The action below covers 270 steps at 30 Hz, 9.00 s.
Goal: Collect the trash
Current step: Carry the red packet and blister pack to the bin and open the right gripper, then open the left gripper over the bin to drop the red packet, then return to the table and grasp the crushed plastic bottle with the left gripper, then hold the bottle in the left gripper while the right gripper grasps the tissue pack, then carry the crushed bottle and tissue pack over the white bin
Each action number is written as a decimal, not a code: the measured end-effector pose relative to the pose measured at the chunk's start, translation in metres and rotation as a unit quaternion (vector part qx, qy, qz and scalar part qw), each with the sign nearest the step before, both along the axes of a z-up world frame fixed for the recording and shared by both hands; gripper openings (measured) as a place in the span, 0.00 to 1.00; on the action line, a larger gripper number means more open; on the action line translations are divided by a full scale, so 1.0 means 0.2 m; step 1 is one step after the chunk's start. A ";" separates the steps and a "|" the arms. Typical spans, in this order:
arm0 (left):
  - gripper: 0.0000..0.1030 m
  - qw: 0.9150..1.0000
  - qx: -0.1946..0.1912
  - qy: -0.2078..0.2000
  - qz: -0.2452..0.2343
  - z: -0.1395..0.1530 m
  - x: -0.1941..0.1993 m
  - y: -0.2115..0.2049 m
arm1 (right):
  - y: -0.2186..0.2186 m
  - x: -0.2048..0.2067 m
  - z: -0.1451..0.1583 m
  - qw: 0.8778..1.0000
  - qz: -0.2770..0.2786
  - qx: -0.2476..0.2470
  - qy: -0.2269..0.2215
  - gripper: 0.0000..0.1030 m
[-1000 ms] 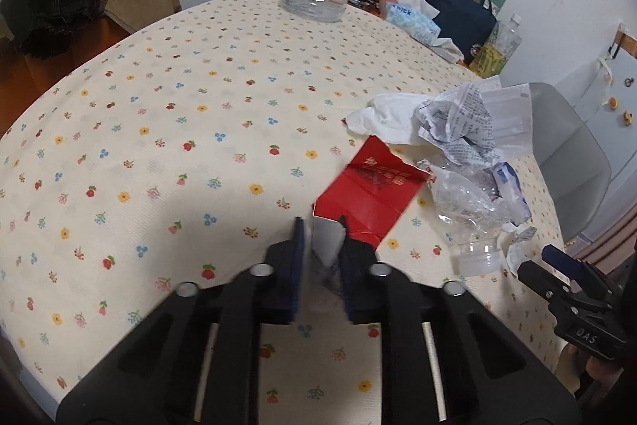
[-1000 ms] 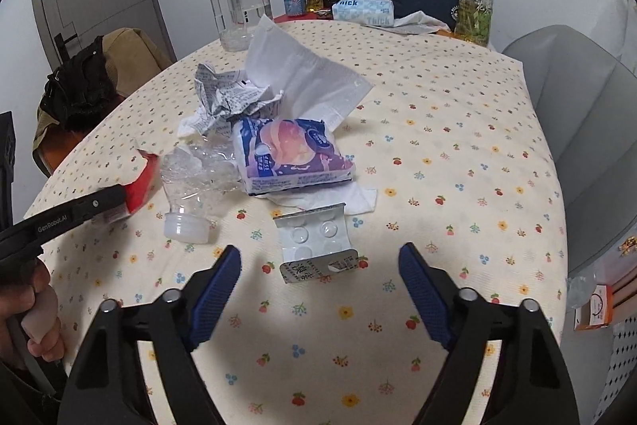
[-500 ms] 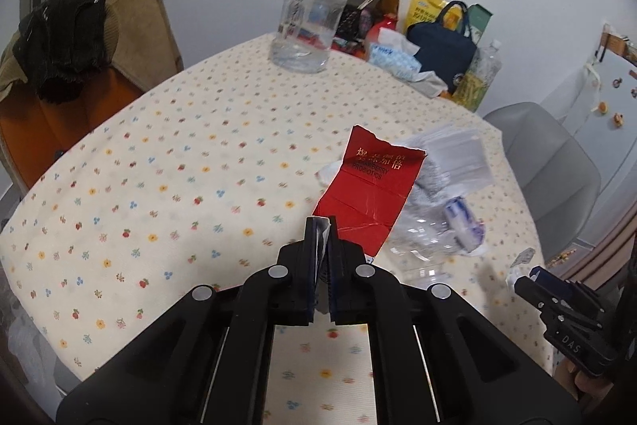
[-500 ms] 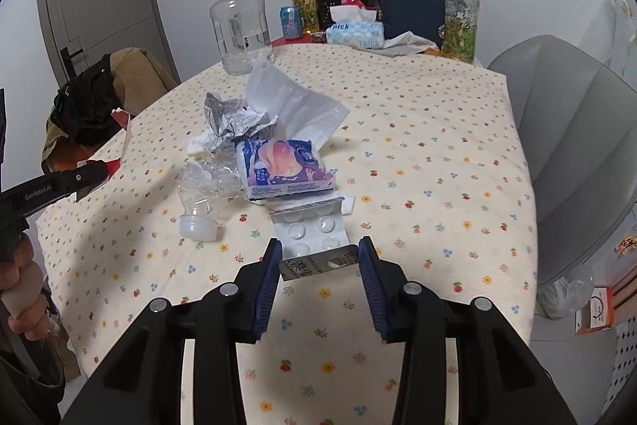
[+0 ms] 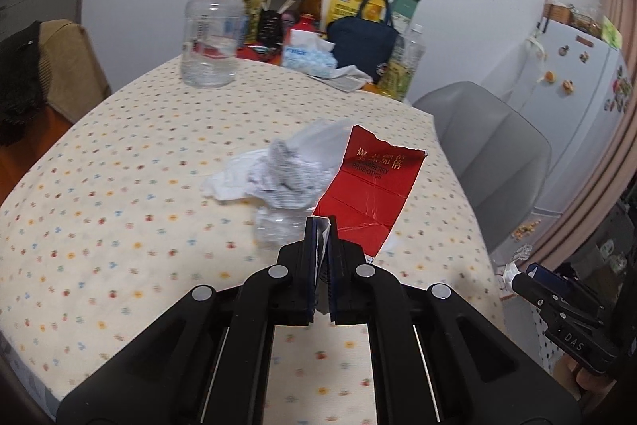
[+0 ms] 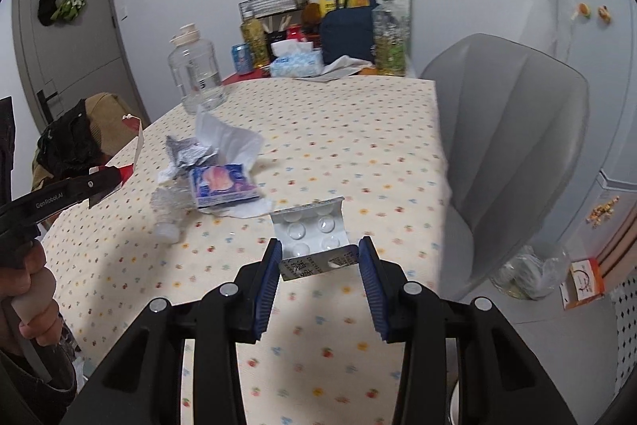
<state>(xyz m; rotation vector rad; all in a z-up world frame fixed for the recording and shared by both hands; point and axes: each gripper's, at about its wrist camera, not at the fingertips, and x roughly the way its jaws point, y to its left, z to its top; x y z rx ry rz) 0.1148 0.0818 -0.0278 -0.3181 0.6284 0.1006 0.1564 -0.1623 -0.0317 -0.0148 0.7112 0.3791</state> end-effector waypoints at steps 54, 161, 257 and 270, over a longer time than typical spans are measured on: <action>0.05 0.920 0.061 0.117 -0.368 -0.36 0.51 -1.95 | -1.80 -0.26 -0.43 0.922 -0.378 0.067 0.056 0.67; 0.32 0.995 -0.039 0.049 0.075 -0.25 0.01 0.19 | -0.05 0.16 -0.03 0.999 -0.035 0.027 0.010 0.92; 0.32 0.999 -0.029 -0.010 -0.042 -0.03 0.05 -0.19 | -0.04 0.07 0.06 0.998 0.049 0.018 0.033 0.08; 0.32 0.989 -0.002 0.000 -0.149 -0.01 0.25 -0.70 | -0.52 0.02 0.01 0.997 -0.049 0.036 0.037 0.08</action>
